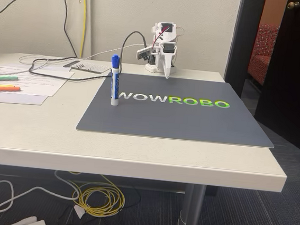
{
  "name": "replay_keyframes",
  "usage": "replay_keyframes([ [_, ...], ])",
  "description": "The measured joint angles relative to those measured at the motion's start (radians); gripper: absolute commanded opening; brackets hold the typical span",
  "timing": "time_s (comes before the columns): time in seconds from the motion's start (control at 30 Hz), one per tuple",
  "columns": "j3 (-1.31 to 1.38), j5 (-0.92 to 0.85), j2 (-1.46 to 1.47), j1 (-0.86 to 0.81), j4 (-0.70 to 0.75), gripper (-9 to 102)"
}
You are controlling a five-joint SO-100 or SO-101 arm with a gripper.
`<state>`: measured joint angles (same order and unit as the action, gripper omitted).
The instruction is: Pick up the blue marker.
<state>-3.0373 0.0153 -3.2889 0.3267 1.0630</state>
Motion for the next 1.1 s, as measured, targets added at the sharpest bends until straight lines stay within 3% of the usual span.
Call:
replay_keyframes([
  [0.47,0.012,-0.046,0.0,-0.072,-0.018,0],
  [0.83,0.074,-0.221,0.002,-0.222,-0.262,0],
  [1.0,0.17,-0.35,0.123,-0.262,-0.379,0],
  [1.1,0.416,-0.468,0.403,-0.27,-0.353,0],
])
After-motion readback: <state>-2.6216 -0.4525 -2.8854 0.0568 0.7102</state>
